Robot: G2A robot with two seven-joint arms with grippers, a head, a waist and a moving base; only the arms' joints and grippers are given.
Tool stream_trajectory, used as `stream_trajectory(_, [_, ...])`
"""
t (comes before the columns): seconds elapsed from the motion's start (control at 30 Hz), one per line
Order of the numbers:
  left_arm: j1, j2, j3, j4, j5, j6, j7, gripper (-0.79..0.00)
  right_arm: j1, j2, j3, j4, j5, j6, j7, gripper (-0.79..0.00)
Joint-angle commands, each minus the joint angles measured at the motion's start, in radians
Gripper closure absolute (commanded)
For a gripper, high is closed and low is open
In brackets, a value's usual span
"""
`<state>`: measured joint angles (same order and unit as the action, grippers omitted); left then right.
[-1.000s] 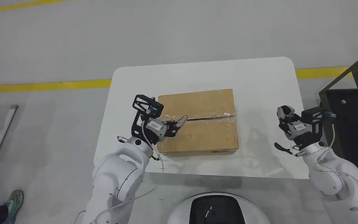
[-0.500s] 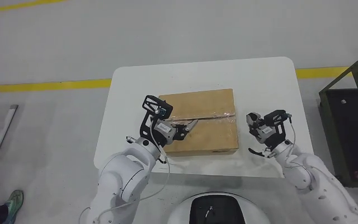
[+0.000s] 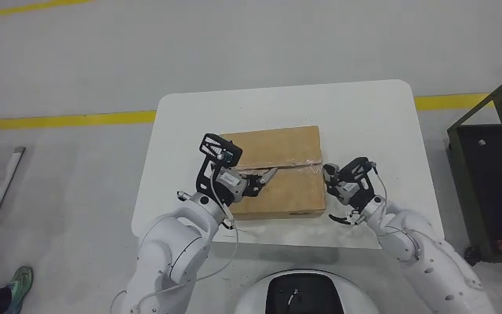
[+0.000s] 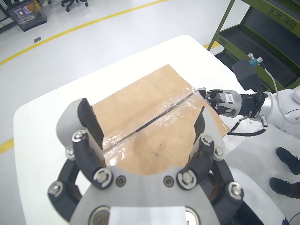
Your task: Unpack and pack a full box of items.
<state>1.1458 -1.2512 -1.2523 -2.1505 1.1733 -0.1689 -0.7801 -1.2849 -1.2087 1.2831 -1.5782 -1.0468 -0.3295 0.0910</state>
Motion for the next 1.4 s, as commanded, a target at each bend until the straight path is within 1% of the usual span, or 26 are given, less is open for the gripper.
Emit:
stream_trajectory(0.0, [0.005, 0.0, 0.006, 0.003, -0.002, -0.004, 0.008, -0.785, -0.006, 0.001, 0.008, -0.005, -0.015, 0.012, -0.011, 0.0])
stream_trajectory(0.1, [-0.006, -0.002, 0.058, 0.033, 0.014, -0.04, 0.014, -0.785, -0.033, 0.006, 0.046, -0.018, -0.032, 0.04, -0.029, 0.0])
stream_trajectory(0.23, [-0.076, -0.014, 0.164, 0.097, 0.047, -0.057, -0.004, -0.785, -0.091, 0.015, 0.137, -0.047, 0.029, 0.07, -0.043, 0.0])
stream_trajectory(0.4, [-0.177, -0.04, 0.289, 0.2, 0.063, -0.024, -0.023, -0.785, -0.162, 0.026, 0.237, -0.085, 0.053, 0.087, -0.048, 0.0])
stream_trajectory(0.5, [-0.232, -0.057, 0.348, 0.259, 0.071, -0.008, -0.028, -0.785, -0.196, 0.029, 0.272, -0.105, 0.054, 0.09, -0.055, 0.0])
stream_trajectory(0.53, [-0.242, -0.06, 0.358, 0.271, 0.068, -0.008, -0.027, -0.785, -0.206, 0.03, 0.28, -0.112, 0.053, 0.091, -0.055, 0.0])
stream_trajectory(0.8, [-0.242, -0.06, 0.358, 0.271, 0.068, -0.008, -0.027, -0.785, -0.271, 0.034, 0.314, -0.179, 0.005, 0.104, -0.079, 0.0])
stream_trajectory(0.97, [-0.242, -0.06, 0.358, 0.271, 0.068, -0.008, -0.027, -0.785, -0.298, 0.034, 0.324, -0.208, 0.01, 0.102, -0.082, 0.0])
stream_trajectory(1.03, [-0.223, -0.061, 0.356, 0.293, 0.064, 0.012, -0.005, -0.785, -0.297, 0.034, 0.322, -0.207, 0.007, 0.098, -0.081, 0.0])
stream_trajectory(1.13, [-0.225, -0.07, 0.371, 0.324, 0.035, 0.037, 0.027, -0.785, -0.299, 0.033, 0.32, -0.209, 0.0, 0.092, -0.084, 0.0])
stream_trajectory(1.23, [-0.261, -0.084, 0.403, 0.362, 0.043, 0.069, 0.019, -0.785, -0.301, 0.033, 0.322, -0.21, -0.004, 0.092, -0.083, 0.0])
stream_trajectory(1.37, [-0.313, -0.105, 0.456, 0.414, 0.062, 0.088, 0.002, -0.785, -0.305, 0.033, 0.326, -0.207, -0.009, 0.089, -0.086, 0.0])
